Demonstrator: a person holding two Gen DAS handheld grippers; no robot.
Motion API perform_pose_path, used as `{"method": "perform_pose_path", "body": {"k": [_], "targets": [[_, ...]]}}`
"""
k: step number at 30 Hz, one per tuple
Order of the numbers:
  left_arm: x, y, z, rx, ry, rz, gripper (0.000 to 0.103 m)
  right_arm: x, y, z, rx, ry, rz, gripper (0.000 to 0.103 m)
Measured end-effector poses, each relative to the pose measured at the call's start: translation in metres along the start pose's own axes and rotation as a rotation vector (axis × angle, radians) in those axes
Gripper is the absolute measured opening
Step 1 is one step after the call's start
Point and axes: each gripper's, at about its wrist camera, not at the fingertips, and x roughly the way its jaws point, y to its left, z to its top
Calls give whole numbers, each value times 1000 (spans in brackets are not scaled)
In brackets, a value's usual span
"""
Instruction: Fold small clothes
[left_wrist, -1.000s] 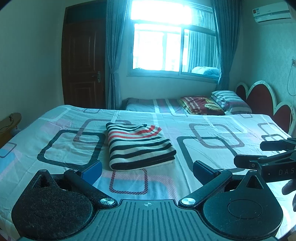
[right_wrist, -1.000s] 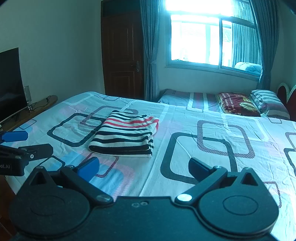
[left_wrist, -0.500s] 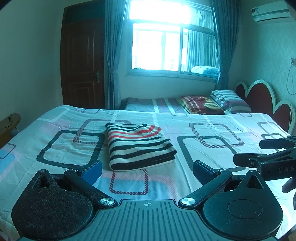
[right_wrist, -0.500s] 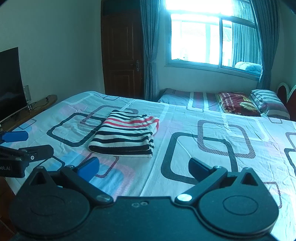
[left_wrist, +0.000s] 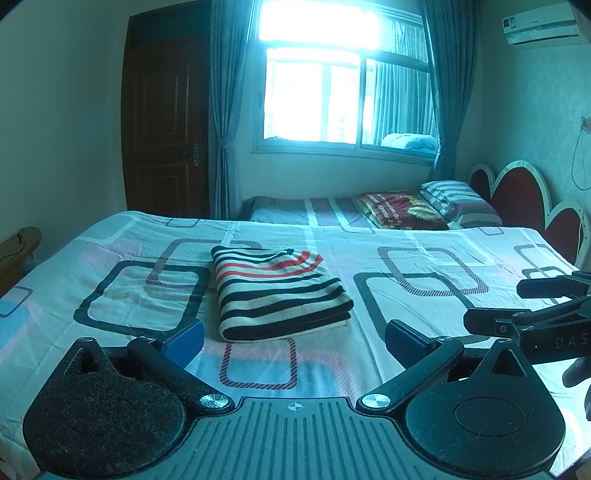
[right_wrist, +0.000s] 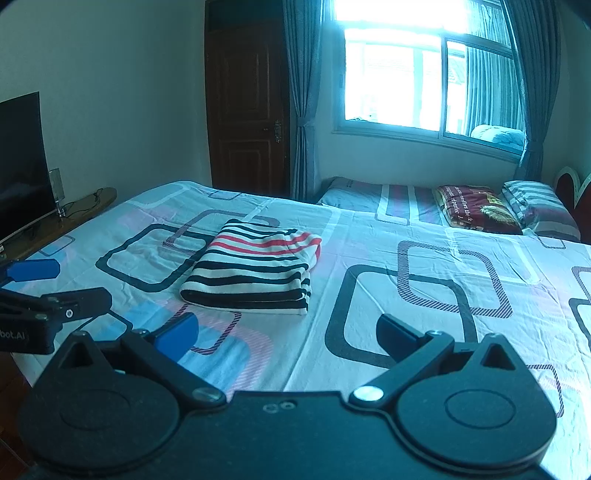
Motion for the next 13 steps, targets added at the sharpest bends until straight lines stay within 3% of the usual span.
{"method": "perform_pose_path", "body": {"k": [13], "targets": [[0, 12, -4, -56, -28, -1, 103, 2, 1, 2, 5, 1, -1, 102]]}}
